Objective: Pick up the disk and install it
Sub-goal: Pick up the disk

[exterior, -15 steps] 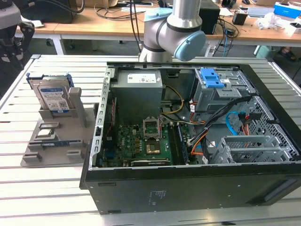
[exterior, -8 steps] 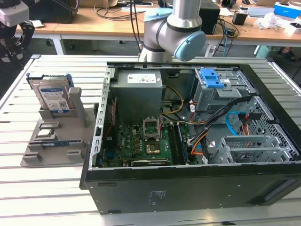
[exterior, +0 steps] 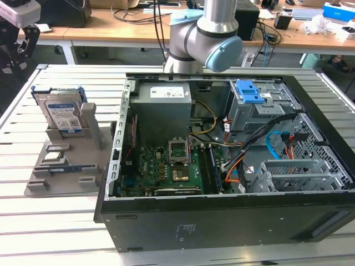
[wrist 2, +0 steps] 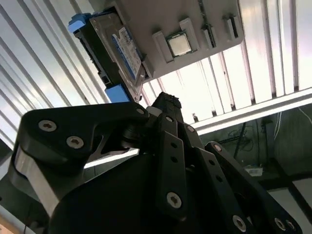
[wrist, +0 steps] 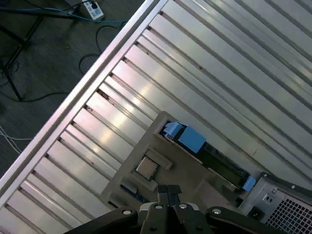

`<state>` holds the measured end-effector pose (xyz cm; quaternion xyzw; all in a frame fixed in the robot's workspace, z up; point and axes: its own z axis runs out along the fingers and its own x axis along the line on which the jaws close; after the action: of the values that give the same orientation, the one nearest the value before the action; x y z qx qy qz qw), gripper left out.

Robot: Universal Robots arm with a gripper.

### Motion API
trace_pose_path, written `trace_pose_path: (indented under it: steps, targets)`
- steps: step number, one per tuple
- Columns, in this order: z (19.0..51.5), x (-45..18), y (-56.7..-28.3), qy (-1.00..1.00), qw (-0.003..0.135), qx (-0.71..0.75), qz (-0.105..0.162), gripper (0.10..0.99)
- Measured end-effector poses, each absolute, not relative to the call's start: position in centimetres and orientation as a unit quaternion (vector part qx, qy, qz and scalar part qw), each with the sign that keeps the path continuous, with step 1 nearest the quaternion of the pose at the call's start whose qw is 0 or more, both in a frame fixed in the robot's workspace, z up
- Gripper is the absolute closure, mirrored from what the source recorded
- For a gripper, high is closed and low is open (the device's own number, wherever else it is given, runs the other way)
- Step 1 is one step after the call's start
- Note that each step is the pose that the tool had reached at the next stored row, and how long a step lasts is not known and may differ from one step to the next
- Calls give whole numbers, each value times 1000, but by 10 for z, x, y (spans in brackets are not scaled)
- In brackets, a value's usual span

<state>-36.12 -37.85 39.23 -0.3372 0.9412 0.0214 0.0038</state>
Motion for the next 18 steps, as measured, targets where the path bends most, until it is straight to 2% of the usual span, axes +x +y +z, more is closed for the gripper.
trace_pose_path:
  steps: [18]
  targets:
    - [392, -361, -379, 869, 0, -494, 22, 980]
